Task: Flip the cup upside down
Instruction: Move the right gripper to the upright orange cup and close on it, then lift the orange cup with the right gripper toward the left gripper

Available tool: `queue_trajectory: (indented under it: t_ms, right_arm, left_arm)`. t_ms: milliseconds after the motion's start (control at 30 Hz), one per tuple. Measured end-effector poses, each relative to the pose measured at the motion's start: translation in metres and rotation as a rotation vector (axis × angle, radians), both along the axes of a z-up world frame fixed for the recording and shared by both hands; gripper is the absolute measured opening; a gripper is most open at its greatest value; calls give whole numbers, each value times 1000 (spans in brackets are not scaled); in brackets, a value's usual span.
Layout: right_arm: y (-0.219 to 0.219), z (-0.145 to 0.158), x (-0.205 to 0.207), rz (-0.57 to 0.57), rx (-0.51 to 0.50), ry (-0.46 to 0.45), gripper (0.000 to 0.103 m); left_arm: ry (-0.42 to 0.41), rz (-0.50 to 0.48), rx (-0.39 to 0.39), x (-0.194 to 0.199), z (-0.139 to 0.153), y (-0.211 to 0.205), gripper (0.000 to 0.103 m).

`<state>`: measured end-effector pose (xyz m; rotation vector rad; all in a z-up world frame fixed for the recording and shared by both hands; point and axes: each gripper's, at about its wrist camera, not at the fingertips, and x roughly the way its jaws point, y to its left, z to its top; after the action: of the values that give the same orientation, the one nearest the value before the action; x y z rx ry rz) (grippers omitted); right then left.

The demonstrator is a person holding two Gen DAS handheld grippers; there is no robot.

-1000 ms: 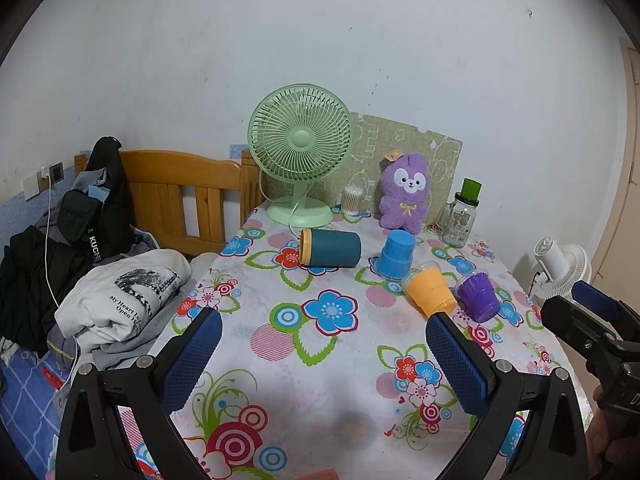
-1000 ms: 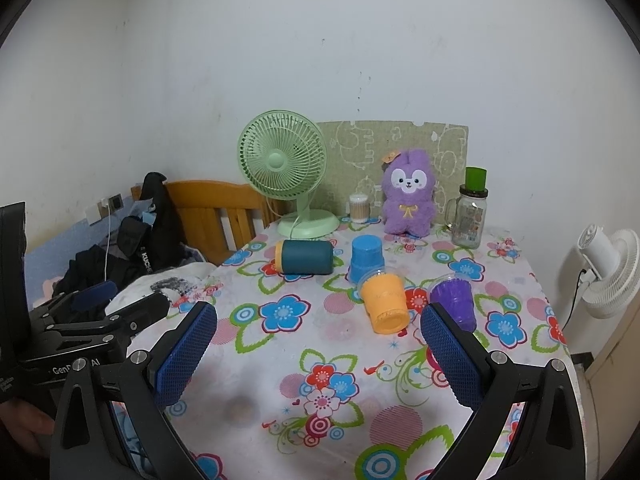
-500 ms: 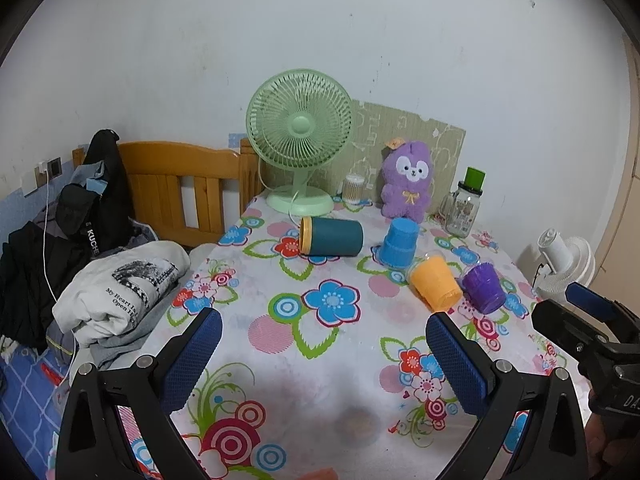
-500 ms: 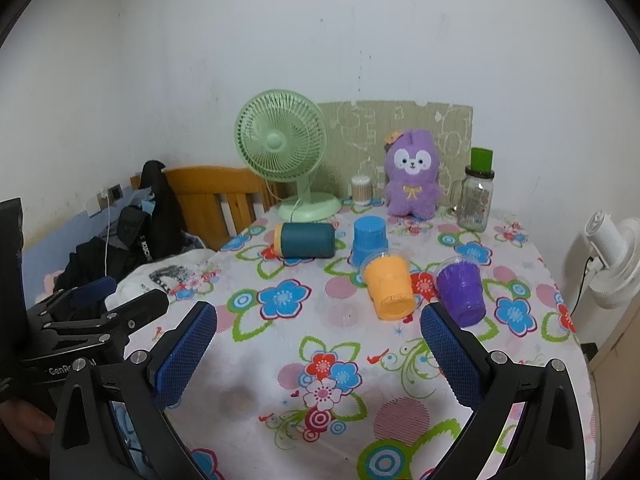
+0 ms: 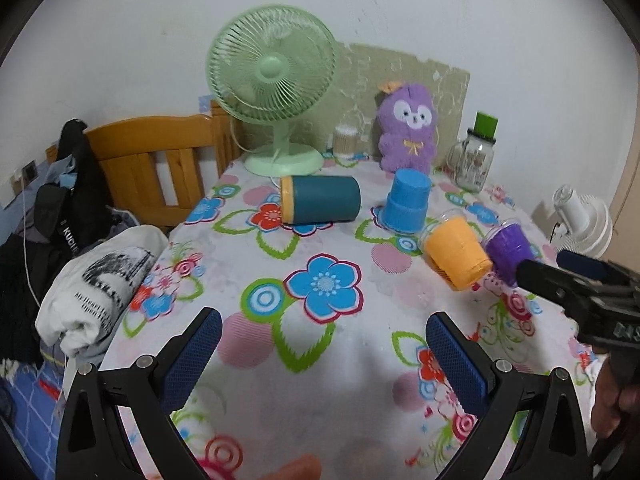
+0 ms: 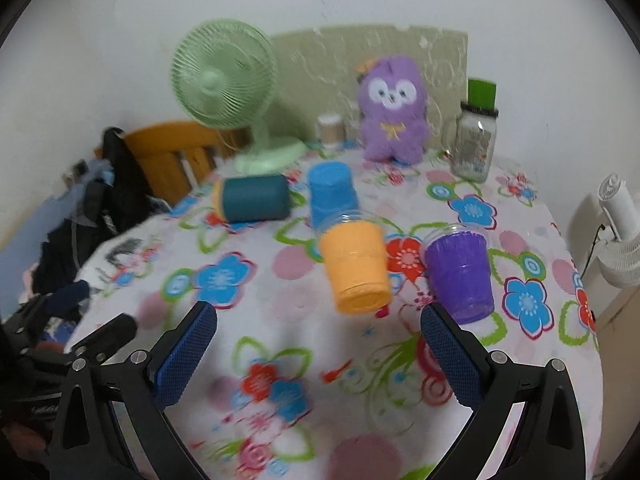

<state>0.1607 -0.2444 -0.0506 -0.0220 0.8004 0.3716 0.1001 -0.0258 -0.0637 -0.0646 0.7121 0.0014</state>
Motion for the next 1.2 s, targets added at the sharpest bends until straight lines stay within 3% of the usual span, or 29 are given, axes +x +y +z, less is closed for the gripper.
queue_trajectory:
  t_ms: [200, 533, 633, 767, 1000, 1200]
  right_arm:
    - [0, -27, 43, -1, -38, 72, 103]
    - [15, -64, 87, 27, -128, 106, 100]
    - [23, -71, 98, 40, -154, 122, 90]
    - [26, -85, 110, 52, -176, 182, 63]
    - [23, -67, 93, 33, -55, 180, 63]
    - [36, -39, 44, 53, 2, 144, 63]
  left_arm:
    - [65, -25, -1, 36, -16, -9, 103]
    - [145, -30, 16, 71, -40, -16, 103]
    - [157, -23, 9, 75, -44, -14, 103]
    - [154, -21, 5, 74, -43, -13, 103]
    - [129, -24, -19, 57, -34, -7, 103]
    - [99, -31, -31, 20, -25, -1, 103]
